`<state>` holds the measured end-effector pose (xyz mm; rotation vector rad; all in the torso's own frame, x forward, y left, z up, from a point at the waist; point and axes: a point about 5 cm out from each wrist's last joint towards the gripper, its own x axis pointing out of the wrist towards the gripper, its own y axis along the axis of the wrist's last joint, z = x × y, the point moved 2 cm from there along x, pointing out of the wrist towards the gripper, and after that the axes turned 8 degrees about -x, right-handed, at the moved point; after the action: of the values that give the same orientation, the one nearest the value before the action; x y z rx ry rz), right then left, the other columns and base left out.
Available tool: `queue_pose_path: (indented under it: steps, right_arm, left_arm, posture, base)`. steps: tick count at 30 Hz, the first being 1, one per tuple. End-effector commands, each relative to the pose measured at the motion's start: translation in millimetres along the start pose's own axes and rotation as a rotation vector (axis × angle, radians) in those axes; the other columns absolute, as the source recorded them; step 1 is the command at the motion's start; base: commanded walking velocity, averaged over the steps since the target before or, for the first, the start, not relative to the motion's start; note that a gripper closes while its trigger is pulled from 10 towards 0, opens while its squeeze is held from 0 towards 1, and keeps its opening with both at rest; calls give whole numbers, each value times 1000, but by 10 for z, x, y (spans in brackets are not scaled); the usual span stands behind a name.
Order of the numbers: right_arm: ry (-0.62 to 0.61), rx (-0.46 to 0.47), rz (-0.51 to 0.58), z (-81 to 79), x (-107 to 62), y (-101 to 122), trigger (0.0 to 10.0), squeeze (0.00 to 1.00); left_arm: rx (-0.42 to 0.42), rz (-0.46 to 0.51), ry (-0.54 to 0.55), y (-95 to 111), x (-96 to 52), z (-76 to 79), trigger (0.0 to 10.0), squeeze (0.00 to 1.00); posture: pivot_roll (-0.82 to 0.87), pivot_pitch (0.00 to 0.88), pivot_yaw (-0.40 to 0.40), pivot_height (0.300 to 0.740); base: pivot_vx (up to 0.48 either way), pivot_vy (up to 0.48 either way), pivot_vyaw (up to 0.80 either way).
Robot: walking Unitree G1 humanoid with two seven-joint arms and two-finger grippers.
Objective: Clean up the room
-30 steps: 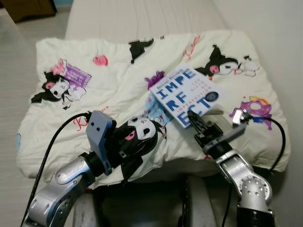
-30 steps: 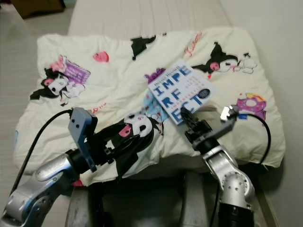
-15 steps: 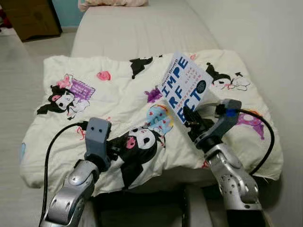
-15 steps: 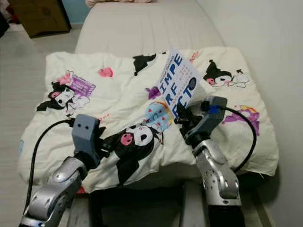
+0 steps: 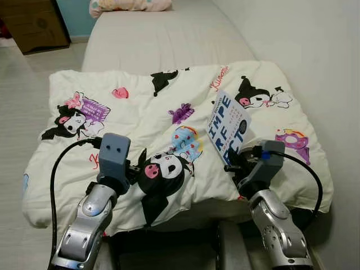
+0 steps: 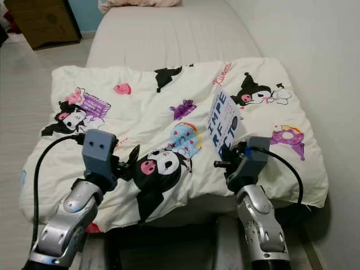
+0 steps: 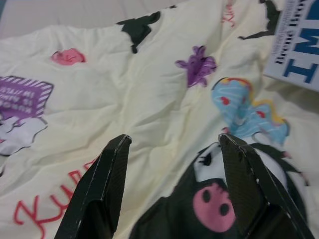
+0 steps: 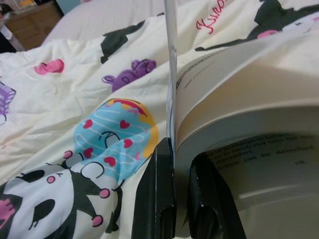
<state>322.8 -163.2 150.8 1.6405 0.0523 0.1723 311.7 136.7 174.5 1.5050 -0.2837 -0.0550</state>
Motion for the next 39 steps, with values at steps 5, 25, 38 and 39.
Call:
queue_pose_path:
  steps: [5, 25, 38, 39]
  right_arm:
    - [31, -25, 29, -52, -37, 10, 10000, 0]
    - [72, -35, 18, -125, -7, -46, 10000, 0]
    - [78, -23, 24, -143, -24, -78, 10000, 0]
    - [78, -23, 24, -143, -24, -78, 10000, 0]
  left_arm:
    - [-14, -18, -8, -71, -17, 26, 10000, 0]
    - [-24, -25, 4, -166, -85, 52, 10000, 0]
    - [-19, -12, 0, -160, -89, 76, 10000, 0]
    - [-19, -12, 0, -160, -89, 76, 10000, 0]
  posture:
    - [22, 174, 10, 552]
    - [15, 165, 3, 611]
    - [23, 157, 11, 611]
    - [23, 157, 11, 611]
  base:
    - [0, 0, 0]
    - [0, 0, 0]
    - [0, 0, 0]
    - [0, 0, 0]
